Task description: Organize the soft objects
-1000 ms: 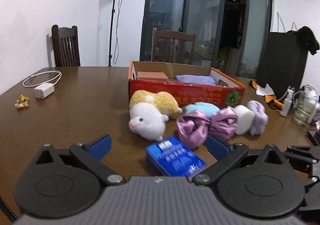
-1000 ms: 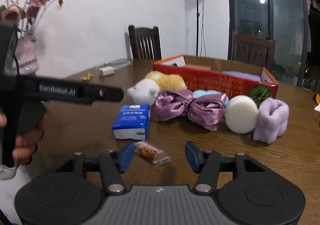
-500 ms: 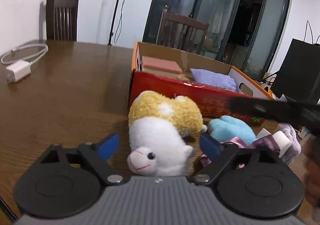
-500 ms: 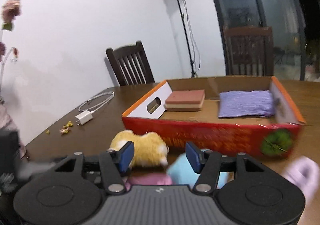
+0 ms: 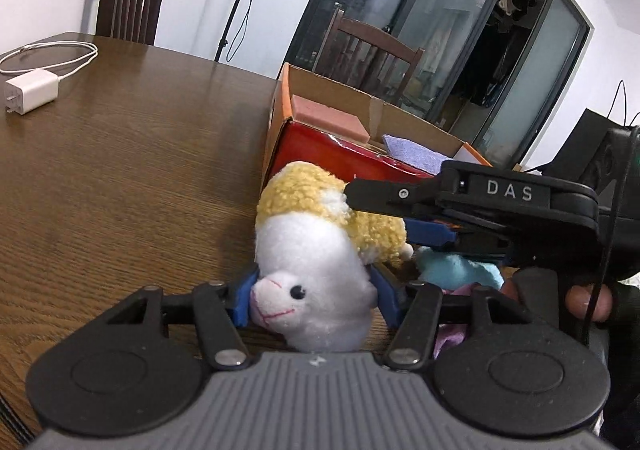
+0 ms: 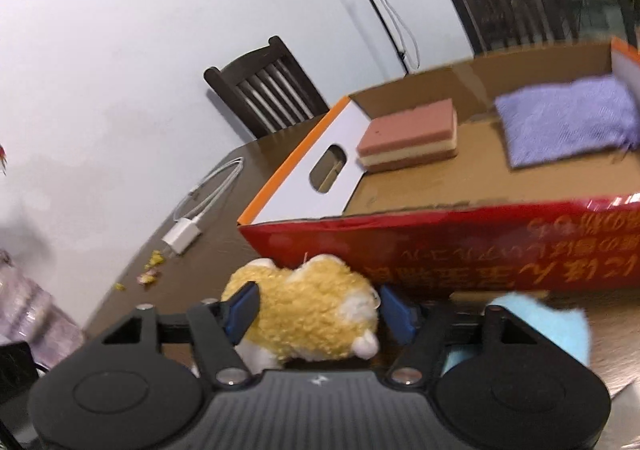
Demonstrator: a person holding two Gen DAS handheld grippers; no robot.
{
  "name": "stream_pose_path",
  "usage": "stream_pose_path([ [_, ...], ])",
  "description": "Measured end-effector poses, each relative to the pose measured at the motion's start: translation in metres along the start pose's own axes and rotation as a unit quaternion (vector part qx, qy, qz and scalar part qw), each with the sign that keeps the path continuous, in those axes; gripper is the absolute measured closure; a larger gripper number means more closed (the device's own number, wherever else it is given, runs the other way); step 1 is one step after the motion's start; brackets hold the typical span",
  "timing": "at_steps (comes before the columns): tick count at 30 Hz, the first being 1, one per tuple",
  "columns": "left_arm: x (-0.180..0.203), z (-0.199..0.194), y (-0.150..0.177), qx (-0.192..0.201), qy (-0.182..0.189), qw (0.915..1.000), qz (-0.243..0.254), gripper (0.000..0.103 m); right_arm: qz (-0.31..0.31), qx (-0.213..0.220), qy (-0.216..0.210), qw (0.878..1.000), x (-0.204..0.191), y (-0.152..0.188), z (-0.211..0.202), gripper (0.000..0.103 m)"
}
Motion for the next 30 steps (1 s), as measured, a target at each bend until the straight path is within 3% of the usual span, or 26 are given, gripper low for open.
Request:
stream_pose_path([
  [5,0.01,-0.018,-0.008,0.038,-0.001,0.9991,0.02,0.045,0.025,0.02,0.001,0.999,-0.002,0.001,-0.013,0.054],
  [7,0.025,-0.043,-0.016,0.069,0.013,0.9969,0.035,0.045,0.016,0.048,-0.008,0.999,-0.014,0.001,-0.038,0.054],
  [10,0.053,-0.076,-0.02,0.083,0.047,0.9936,0.061,0.045,-0.009,0.095,-0.022,0.995,-0.033,0.006,-0.09,0.053],
  [14,0.101,-0.097,0.004,0.058,0.112,0.989,0.077,0.045,-0.025,0.151,0.002,0.988,-0.026,0.043,-0.167,0.053],
  [18,0.148,-0.088,0.05,-0.006,0.184,0.9798,0.077,0.045,0.001,0.159,0.064,0.985,0.015,0.089,-0.223,0.053],
  [21,0.174,-0.079,0.073,-0.04,0.215,0.9713,0.094,0.045,0.016,0.161,0.103,0.982,0.043,0.118,-0.251,0.053],
  [25,0.193,-0.061,0.092,-0.054,0.218,0.9623,0.154,0.043,0.045,0.168,0.115,0.978,0.079,0.136,-0.274,0.053],
  [28,0.196,-0.059,0.096,-0.049,0.187,0.9635,0.185,0.038,0.038,0.187,0.142,0.971,0.091,0.133,-0.279,0.053],
  [30,0.189,-0.069,0.094,-0.036,0.174,0.9652,0.192,0.032,0.018,0.203,0.137,0.969,0.091,0.125,-0.286,0.053],
])
Point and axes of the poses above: each gripper's, at about its wrist camera, not at the fingertips, and z roughly the way its jaws point, x to its right, y to its underside, the point moved 6 cm from there along z, roughly the way its jaws point, and after that the axes turned 12 degrees about z, right-handed, at the moved point
